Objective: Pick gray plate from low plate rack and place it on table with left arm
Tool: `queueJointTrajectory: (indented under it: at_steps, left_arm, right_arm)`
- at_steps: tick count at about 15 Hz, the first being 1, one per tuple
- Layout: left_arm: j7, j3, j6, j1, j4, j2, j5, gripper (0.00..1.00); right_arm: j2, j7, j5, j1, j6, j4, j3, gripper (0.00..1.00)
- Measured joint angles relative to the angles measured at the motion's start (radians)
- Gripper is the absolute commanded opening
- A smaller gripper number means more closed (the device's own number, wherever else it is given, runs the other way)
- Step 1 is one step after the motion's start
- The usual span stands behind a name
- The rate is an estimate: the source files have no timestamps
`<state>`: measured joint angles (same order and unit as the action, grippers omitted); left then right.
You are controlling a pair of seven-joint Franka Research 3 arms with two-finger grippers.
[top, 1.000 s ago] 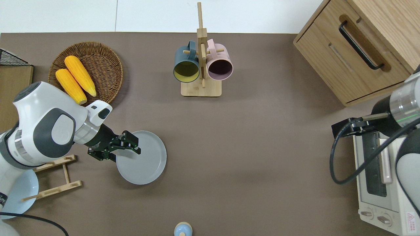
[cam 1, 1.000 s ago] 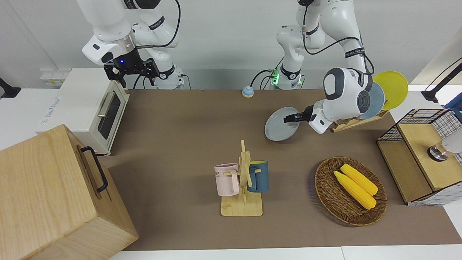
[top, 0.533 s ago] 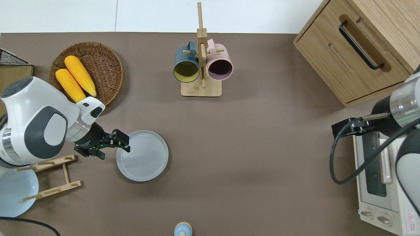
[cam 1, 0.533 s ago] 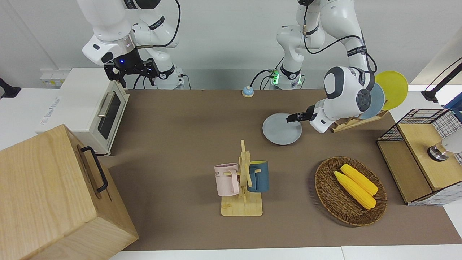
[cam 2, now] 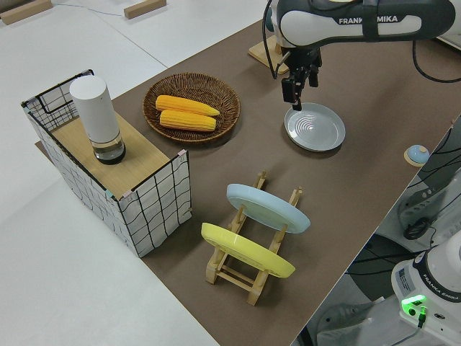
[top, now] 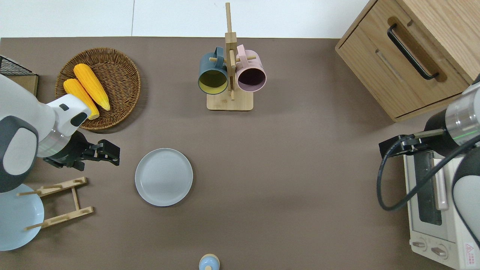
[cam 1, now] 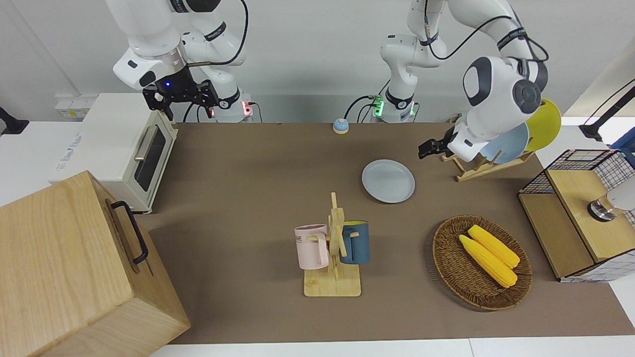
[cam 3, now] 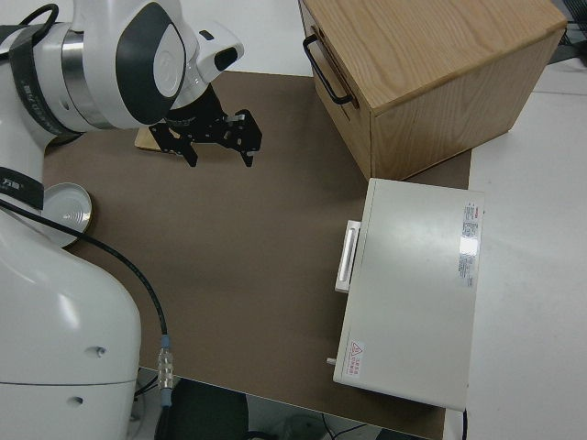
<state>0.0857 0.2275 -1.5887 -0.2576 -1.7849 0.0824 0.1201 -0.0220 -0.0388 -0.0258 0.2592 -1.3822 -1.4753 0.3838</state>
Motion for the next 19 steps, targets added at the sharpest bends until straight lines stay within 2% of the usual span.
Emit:
queueJointTrajectory:
  at_steps: [3,10,14,19]
  left_arm:
    - [0.0,-0.012,0.004,0.0,0.03,-0.037,-0.089,0.99]
    - [-0.001,-0.016,0.003,0.024,0.094,-0.12,-0.103,0.99]
    - [-0.002,-0.068,0.004,0.064,0.15,-0.139,-0.103,0.99]
    - [-0.002,-0.112,0.004,0.092,0.156,-0.137,-0.103,0.99]
  right_arm:
    - [0.0,0.0,0.0,0.0,0.0,0.0,0.0,0.983]
    - [0.0,0.0,0.0,0.0,0.0,0.0,0.0,0.983]
    - [0.0,0.0,0.0,0.0,0.0,0.0,0.0,0.983]
    - [0.0,0.0,0.0,0.0,0.0,0.0,0.0,0.983]
